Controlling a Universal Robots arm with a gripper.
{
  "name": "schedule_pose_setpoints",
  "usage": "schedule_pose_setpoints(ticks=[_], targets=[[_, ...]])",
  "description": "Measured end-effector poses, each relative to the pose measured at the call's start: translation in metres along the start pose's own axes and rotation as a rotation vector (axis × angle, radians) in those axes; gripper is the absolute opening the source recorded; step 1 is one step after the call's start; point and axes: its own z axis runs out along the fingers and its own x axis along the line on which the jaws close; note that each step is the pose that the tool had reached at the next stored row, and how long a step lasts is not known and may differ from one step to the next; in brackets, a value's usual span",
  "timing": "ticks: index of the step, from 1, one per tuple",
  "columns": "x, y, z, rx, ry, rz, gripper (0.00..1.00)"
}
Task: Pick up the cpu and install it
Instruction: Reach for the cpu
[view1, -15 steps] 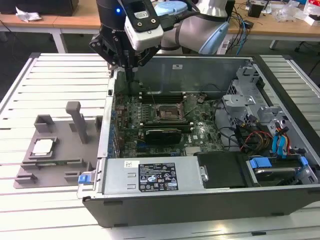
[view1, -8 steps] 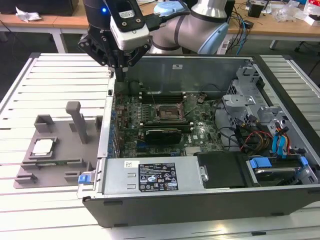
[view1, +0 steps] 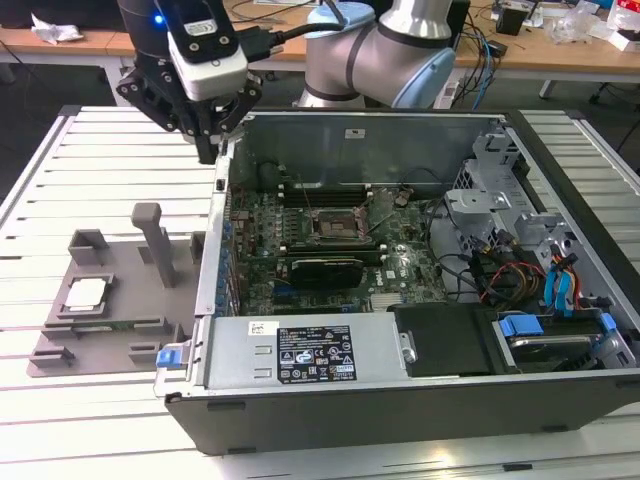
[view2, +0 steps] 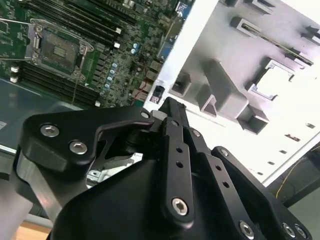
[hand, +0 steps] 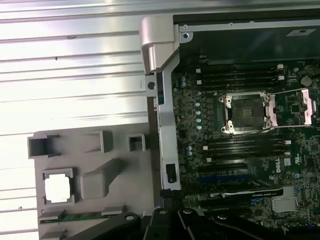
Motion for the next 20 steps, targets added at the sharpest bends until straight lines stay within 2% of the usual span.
schedule_pose_setpoints(ticks=[3,6,8,10,13,15,18,20], targets=[[0.0064,-0.0005,-0.0001,0.0000,0.0000,0.000,0.11],[0.0175,-0.0013,-0.0004,-0.0001,-0.0001,0.000,0.11],[0.0218,-0.0016,-0.0005,0.0000,-0.0001,0.000,0.11],[0.0316,-0.0024,-0.0008,0.0001,0.0000,0.000,0.11],[0.0417,-0.0031,-0.0010,0.0000,-0.0001,0.000,0.11],[0.0462,-0.0034,-0.0011,-0.0001,-0.0001,0.000,0.11],[0.0565,-0.0042,-0.0014,0.0000,-0.0001,0.000,0.11],[0.0600,-0.0045,-0.0014,0.0000,-0.0001,0.000,0.11]])
